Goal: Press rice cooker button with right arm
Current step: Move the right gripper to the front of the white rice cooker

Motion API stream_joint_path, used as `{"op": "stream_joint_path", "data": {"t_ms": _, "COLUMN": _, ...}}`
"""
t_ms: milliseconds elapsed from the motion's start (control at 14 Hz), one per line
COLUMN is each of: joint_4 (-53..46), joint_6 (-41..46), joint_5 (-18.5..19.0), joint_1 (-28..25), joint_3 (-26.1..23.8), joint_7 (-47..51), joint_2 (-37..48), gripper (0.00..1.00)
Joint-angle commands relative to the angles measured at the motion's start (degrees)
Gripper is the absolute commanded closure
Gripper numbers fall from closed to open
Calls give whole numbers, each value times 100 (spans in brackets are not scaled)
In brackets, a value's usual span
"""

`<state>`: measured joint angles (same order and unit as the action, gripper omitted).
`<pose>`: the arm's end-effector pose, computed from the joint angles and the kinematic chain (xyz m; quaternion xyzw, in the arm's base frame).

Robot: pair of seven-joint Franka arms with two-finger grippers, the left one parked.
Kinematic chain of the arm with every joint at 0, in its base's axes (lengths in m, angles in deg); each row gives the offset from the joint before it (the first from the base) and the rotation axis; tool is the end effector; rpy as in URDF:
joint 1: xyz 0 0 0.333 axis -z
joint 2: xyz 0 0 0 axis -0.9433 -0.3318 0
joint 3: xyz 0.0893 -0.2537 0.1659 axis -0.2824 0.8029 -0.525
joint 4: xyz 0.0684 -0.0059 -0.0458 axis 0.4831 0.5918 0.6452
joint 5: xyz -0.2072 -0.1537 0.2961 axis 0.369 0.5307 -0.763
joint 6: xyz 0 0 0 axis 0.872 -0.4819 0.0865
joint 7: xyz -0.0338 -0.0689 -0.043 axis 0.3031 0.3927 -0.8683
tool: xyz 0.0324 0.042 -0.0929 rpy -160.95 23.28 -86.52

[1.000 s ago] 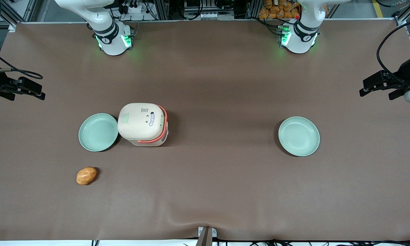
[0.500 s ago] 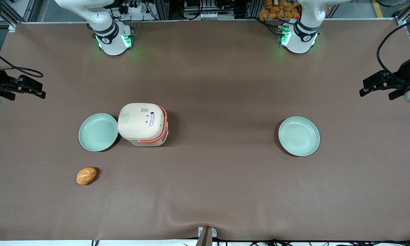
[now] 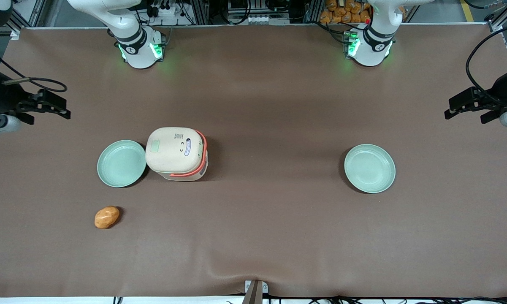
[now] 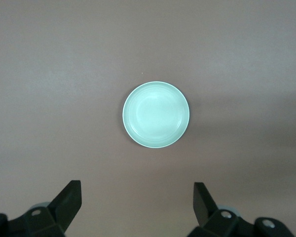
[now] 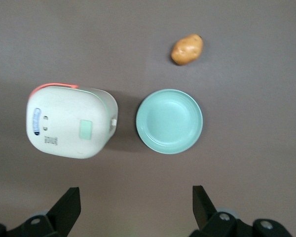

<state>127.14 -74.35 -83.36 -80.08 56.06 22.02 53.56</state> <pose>0.5702 0.0388 0.6246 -0.9966 -0.0705 0.0266 0.0342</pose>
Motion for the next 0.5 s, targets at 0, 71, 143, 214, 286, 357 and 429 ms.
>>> {"op": "stream_joint_path", "data": {"t_ms": 0, "joint_4": 80, "joint_6": -288, "joint_5": -68, "joint_1": -292, "joint_3": -52, "joint_7": 20, "joint_2": -41, "gripper": 0}}
{"op": "stream_joint_path", "data": {"t_ms": 71, "joint_4": 89, "joint_6": -393, "joint_5": -76, "joint_1": -406, "joint_3": -61, "joint_7": 81, "joint_2": -120, "gripper": 0}}
{"op": "stream_joint_path", "data": {"t_ms": 143, "joint_4": 89, "joint_6": -508, "joint_5": -85, "joint_1": -521, "joint_3": -96, "joint_7": 143, "joint_2": -251, "gripper": 0}}
{"op": "stream_joint_path", "data": {"t_ms": 214, "joint_4": 89, "joint_6": -639, "joint_5": -85, "joint_1": -609, "joint_3": -131, "joint_7": 195, "joint_2": -322, "gripper": 0}}
{"op": "stream_joint_path", "data": {"t_ms": 286, "joint_4": 89, "joint_6": -736, "joint_5": -85, "joint_1": -688, "joint_3": -158, "joint_7": 248, "joint_2": -366, "gripper": 9}}
{"op": "stream_joint_path", "data": {"t_ms": 357, "joint_4": 89, "joint_6": -789, "joint_5": -94, "joint_1": -784, "joint_3": -175, "joint_7": 362, "joint_2": -462, "gripper": 27}}
{"op": "stream_joint_path", "data": {"t_ms": 429, "joint_4": 89, "joint_6": -790, "joint_5": -94, "joint_1": -864, "joint_3": -193, "joint_7": 467, "joint_2": -550, "gripper": 47}}
